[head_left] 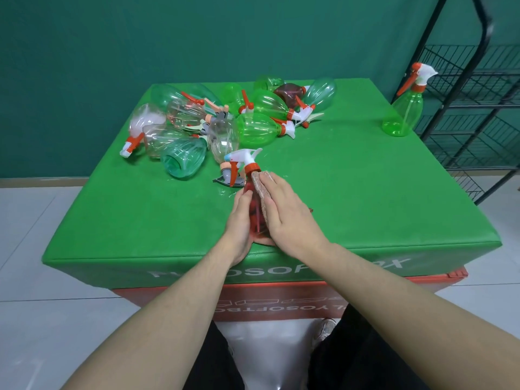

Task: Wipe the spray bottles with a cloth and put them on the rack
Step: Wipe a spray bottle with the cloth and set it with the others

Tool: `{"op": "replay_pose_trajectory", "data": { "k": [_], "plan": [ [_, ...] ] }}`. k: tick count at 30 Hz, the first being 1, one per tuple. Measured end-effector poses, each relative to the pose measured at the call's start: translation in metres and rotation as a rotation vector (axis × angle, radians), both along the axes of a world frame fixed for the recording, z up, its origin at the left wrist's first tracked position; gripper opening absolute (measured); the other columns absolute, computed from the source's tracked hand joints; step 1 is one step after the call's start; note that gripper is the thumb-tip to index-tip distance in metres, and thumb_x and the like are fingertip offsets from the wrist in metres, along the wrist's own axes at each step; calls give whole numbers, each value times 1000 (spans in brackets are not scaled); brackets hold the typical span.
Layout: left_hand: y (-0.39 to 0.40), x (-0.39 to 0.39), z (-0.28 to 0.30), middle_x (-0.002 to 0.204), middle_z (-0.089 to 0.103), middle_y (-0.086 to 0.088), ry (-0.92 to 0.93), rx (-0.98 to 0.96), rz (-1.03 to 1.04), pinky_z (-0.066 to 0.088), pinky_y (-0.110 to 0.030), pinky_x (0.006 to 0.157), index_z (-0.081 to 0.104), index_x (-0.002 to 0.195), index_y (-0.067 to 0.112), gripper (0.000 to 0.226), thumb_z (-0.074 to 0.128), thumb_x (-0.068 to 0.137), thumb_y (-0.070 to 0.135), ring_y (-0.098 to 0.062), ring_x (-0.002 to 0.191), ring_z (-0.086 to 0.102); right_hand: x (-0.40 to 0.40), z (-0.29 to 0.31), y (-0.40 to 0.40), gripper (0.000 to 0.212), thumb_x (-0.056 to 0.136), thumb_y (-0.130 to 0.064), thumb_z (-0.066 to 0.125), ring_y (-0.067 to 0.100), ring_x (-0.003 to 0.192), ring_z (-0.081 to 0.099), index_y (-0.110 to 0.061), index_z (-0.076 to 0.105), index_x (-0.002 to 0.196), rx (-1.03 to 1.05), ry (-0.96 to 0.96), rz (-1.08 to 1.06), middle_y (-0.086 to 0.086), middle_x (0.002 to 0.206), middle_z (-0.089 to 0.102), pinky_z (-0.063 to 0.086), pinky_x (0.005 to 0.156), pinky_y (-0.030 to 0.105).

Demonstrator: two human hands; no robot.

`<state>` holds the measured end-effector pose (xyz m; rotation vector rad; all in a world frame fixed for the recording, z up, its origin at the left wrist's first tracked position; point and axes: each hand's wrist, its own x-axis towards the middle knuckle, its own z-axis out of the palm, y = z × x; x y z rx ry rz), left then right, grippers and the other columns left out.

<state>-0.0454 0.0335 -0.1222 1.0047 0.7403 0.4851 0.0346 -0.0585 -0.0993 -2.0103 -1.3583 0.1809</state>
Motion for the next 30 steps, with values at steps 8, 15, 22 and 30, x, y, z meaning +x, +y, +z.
{"op": "replay_pose_trajectory", "data": {
  "k": [8,15,22,30],
  "plan": [
    [-5,-2,7,120,73,4,-36,99,5,60,-40,66,46,140,35,55,63,90,53,-16,103,74,-9,-19,-30,58,106,-41,18,2,155,3,-31,9,162,-13,-4,2,-10,170,4,21,123,53],
    [-2,-1,14,120,74,3,-125,-1,-47,60,-45,78,50,140,34,68,74,77,44,-18,104,73,-2,-10,-23,55,107,-34,24,1,154,10,-26,17,162,68,66,23,-7,169,13,17,127,39],
    [-9,20,31,120,71,-10,-235,60,-25,59,-33,68,48,146,16,75,78,77,21,-19,94,73,7,10,-3,47,109,-33,26,0,140,39,-27,40,153,366,559,-153,-7,151,46,27,120,24],
    [-27,46,55,128,68,-16,-253,135,40,61,-42,90,58,128,23,61,81,72,22,-28,112,71,20,35,-8,44,109,-33,33,23,97,72,-22,73,97,514,1427,-394,5,96,78,58,90,39]
  ]
}}
